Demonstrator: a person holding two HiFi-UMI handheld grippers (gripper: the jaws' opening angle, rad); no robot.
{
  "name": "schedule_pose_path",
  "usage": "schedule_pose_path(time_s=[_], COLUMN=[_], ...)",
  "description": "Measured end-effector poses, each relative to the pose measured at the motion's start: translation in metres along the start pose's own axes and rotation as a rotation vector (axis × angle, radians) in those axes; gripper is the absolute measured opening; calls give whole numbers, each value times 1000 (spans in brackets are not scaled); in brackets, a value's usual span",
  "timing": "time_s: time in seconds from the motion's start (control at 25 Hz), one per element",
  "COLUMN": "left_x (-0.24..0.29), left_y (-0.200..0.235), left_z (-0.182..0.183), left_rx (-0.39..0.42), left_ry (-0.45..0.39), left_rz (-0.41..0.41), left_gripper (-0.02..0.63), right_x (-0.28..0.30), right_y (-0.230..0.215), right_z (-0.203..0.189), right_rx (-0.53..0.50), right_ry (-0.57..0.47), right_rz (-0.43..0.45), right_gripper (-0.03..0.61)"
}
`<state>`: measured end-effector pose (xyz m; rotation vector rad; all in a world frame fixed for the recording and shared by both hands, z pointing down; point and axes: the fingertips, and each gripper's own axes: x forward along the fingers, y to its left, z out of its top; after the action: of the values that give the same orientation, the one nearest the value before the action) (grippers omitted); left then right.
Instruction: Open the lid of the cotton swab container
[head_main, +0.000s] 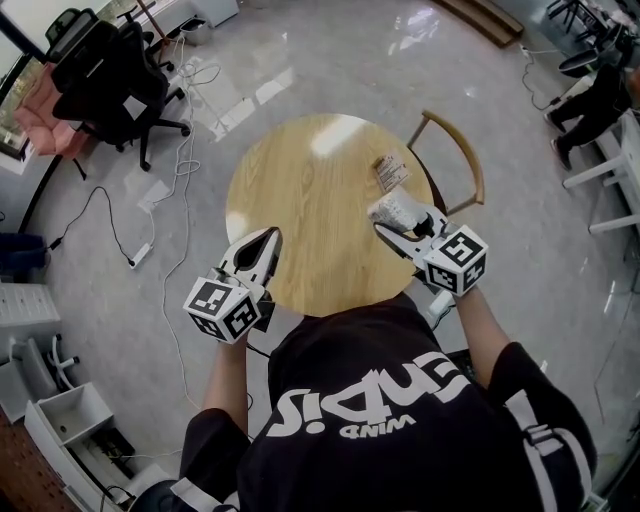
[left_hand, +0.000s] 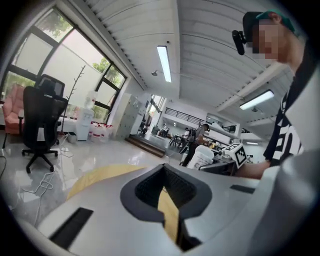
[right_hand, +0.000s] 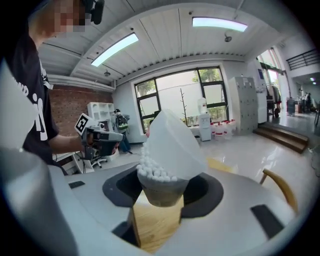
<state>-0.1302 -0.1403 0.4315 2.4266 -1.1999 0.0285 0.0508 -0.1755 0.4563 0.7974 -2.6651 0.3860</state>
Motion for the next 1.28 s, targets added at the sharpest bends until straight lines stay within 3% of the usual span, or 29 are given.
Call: schedule_pose_path(time_s=[0.4, 0.72, 0.92, 1.28], left_x=[-20, -23, -27, -29], left_y=[14, 35, 38, 36], left_z=[-18, -33, -25, -24], left_rx=[115, 140, 158, 180], left_ry=[-63, -100, -124, -127], left_rz=[207, 326, 349, 353], left_gripper=[9, 9, 9, 9], right_x=[-6, -9, -12, -9], right_y=[-3, -8, -16, -16], right_z=[-10, -16, -15, -14], right_rx=[26, 29, 33, 13], right_ry=[-78, -148, -151, -158], right_rz=[-169, -257, -316, -337], right_gripper=[198, 198, 198, 198])
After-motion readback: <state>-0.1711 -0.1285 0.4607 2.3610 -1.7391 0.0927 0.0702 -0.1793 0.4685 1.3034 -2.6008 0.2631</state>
